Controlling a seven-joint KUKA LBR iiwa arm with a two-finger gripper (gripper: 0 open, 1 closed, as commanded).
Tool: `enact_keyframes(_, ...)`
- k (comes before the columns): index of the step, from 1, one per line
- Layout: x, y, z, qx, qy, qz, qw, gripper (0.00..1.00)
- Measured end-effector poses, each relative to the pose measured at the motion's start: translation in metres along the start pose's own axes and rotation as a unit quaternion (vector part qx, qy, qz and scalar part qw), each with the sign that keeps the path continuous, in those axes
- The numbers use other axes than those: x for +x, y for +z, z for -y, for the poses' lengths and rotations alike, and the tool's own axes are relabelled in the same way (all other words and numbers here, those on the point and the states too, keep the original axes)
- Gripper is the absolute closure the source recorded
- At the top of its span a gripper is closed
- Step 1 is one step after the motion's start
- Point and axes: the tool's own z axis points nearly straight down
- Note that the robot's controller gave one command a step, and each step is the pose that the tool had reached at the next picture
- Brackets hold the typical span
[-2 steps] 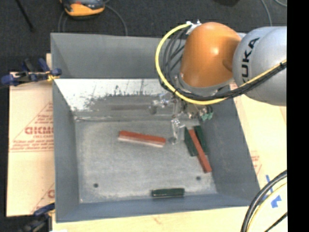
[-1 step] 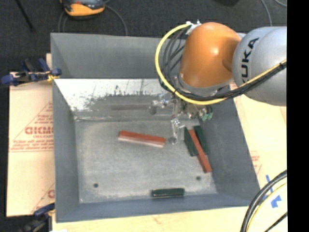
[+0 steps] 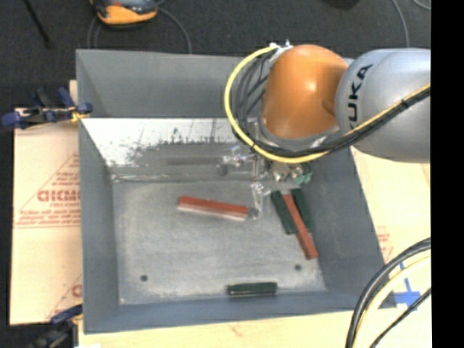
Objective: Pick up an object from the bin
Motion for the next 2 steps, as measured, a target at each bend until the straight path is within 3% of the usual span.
enact_keyframes(1, 0.001, 0.061, -0.006, -0.001, -0.051, -0.002, 0.9987, 0.0)
enact_keyframes(2, 0.037, 0.097, -0.041, -0.001, 0.052, 0.0032, 0.9986, 1.0)
